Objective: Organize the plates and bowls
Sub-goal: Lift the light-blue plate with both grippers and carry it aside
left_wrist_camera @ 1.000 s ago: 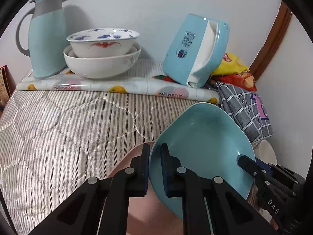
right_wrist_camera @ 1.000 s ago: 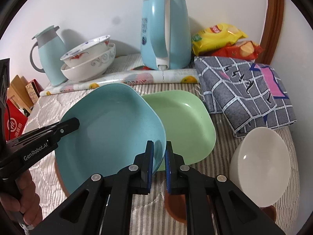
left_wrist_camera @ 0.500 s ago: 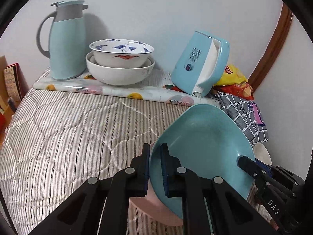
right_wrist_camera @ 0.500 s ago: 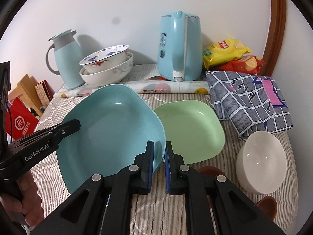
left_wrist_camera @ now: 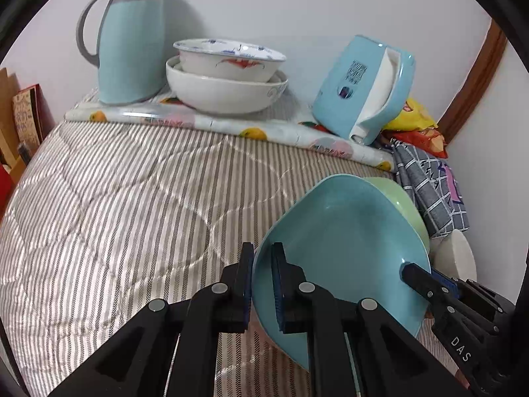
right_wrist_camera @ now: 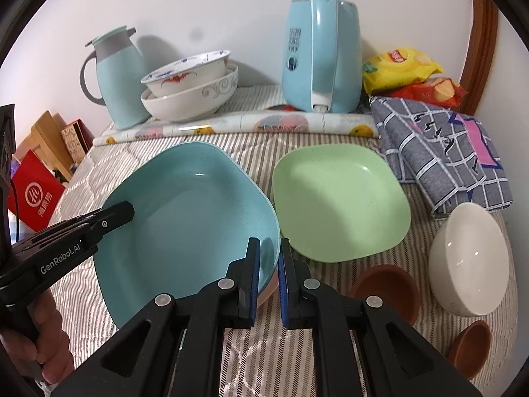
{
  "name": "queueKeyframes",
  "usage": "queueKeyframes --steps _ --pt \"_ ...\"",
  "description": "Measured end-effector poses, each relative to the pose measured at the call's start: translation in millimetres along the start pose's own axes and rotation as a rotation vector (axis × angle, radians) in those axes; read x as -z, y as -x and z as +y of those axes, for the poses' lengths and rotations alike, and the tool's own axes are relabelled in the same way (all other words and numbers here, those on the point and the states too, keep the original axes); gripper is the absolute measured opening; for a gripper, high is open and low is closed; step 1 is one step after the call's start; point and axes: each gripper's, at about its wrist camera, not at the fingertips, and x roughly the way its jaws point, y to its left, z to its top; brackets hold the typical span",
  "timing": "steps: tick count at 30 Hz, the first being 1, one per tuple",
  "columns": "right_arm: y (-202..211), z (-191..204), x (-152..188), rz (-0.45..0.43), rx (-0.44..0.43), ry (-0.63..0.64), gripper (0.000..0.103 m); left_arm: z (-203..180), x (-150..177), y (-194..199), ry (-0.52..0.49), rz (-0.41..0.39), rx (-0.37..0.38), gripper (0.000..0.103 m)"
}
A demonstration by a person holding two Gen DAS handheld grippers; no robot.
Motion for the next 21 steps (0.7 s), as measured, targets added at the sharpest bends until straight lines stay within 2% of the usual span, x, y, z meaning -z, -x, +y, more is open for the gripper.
queueKeyframes --steps 13,21 --pt "-23.7 0.9 11.3 0.063 0.016 0.003 0.010 3.3 9.5 -17.9 -0.013 0.033 -0.021 0.011" --pt "-25.5 6.5 12.8 0.064 0.050 0.033 0.012 2.9 9.1 -16.9 -0.022 0.027 -0.022 0.011"
